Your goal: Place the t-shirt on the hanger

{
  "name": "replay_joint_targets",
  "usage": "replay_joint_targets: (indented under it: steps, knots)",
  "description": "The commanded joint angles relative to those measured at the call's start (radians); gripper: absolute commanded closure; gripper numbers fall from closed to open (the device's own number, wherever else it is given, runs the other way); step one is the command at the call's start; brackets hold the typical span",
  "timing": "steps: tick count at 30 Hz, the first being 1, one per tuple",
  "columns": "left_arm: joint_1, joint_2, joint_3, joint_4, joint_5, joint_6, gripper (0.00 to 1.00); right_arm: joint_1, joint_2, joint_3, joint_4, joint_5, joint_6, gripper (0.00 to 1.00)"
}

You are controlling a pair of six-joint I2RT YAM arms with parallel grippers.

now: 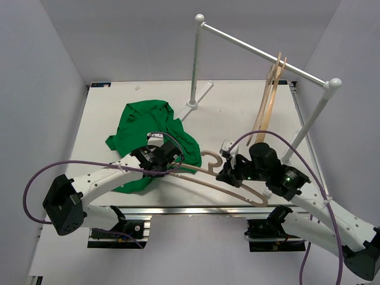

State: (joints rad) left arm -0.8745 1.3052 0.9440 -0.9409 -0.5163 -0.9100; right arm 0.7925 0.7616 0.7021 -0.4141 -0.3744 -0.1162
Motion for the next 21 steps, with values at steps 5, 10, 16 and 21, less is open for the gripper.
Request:
replay_joint_targets:
  steps: [5,10,16,21]
  knots:
    - [-0.006,-0.04,0.042,-0.036,-0.008,0.01,1.0,0.004,0.093,-0.001,0.193,0.005,-0.017,1.0]
    - [-0.004,-0.043,0.047,-0.035,0.009,0.017,1.0,0.004,0.079,-0.019,0.3,0.074,-0.002,1.0]
    - [-0.006,-0.046,0.056,-0.053,0.004,0.008,1.0,0.004,0.128,-0.019,0.327,0.016,-0.098,1.0]
    - [-0.004,-0.055,0.096,-0.073,-0.039,0.003,1.0,0.004,0.22,-0.021,0.288,-0.08,-0.204,1.0]
